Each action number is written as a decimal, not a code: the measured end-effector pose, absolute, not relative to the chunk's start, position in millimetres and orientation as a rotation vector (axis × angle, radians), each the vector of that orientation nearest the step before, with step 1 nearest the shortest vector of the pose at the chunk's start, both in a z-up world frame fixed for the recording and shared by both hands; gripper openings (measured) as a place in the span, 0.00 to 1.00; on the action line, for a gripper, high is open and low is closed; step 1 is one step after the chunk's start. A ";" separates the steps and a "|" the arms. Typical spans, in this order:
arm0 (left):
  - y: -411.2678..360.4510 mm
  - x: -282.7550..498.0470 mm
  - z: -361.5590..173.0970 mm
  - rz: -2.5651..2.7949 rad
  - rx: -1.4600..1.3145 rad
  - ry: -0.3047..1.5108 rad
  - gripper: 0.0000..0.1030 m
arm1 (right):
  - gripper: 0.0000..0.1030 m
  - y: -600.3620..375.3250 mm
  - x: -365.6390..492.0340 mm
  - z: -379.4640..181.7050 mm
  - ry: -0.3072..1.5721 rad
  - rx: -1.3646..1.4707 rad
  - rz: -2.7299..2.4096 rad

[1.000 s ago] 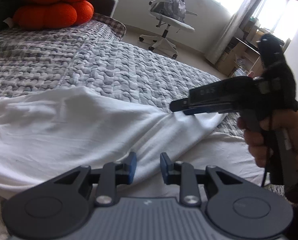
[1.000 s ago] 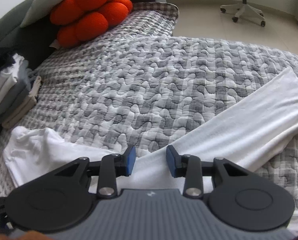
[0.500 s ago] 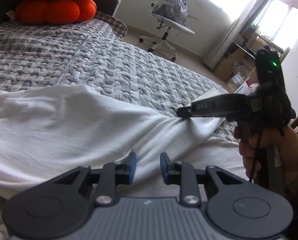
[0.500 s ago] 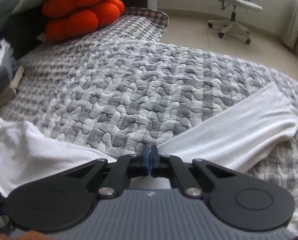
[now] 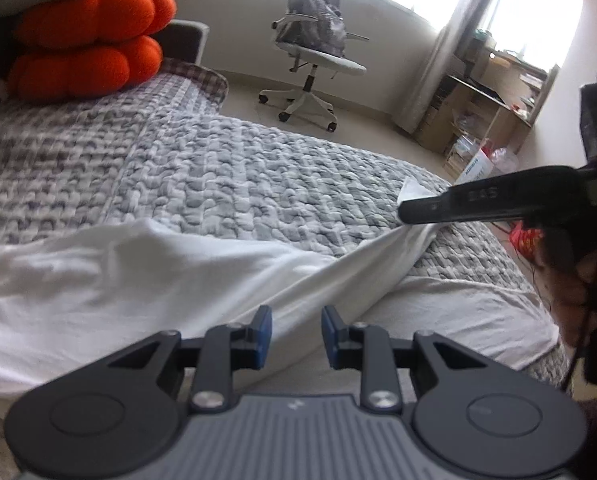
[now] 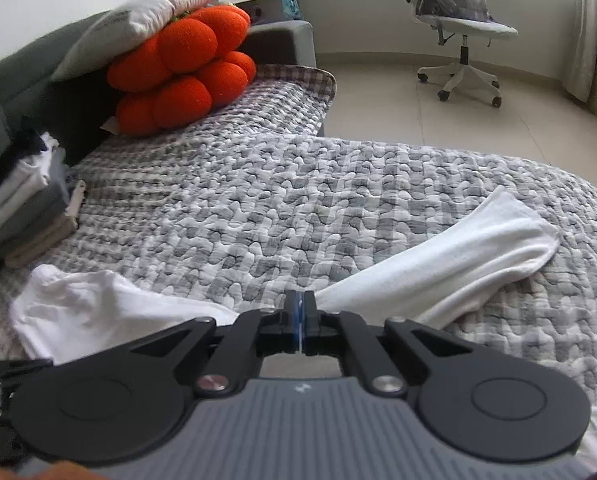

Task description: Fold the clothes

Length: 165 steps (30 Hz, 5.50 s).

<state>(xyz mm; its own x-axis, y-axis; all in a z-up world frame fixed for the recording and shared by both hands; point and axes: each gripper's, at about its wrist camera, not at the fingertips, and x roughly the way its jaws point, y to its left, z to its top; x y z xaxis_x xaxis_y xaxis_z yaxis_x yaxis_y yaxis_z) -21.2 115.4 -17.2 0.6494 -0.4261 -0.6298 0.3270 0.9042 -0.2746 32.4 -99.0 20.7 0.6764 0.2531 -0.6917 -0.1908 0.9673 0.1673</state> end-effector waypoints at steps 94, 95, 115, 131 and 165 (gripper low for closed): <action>-24.9 -4.7 -30.4 -0.708 -0.069 0.801 0.26 | 0.00 -249.3 18.8 10.8 0.704 0.179 0.061; -26.3 -5.5 -30.0 -0.711 -0.066 0.801 0.26 | 0.00 -252.1 13.5 8.4 0.707 0.187 0.056; -62.8 -8.2 -29.4 -0.750 0.003 0.827 0.26 | 0.04 -296.4 -58.8 -36.7 0.731 0.320 0.002; -90.1 -14.7 -43.1 -0.873 0.035 0.754 0.26 | 0.35 -270.2 -49.7 -35.7 0.587 0.078 0.184; -104.5 -27.7 -29.5 -0.810 0.132 0.589 0.34 | 0.05 -309.8 -26.5 41.1 0.449 0.378 0.178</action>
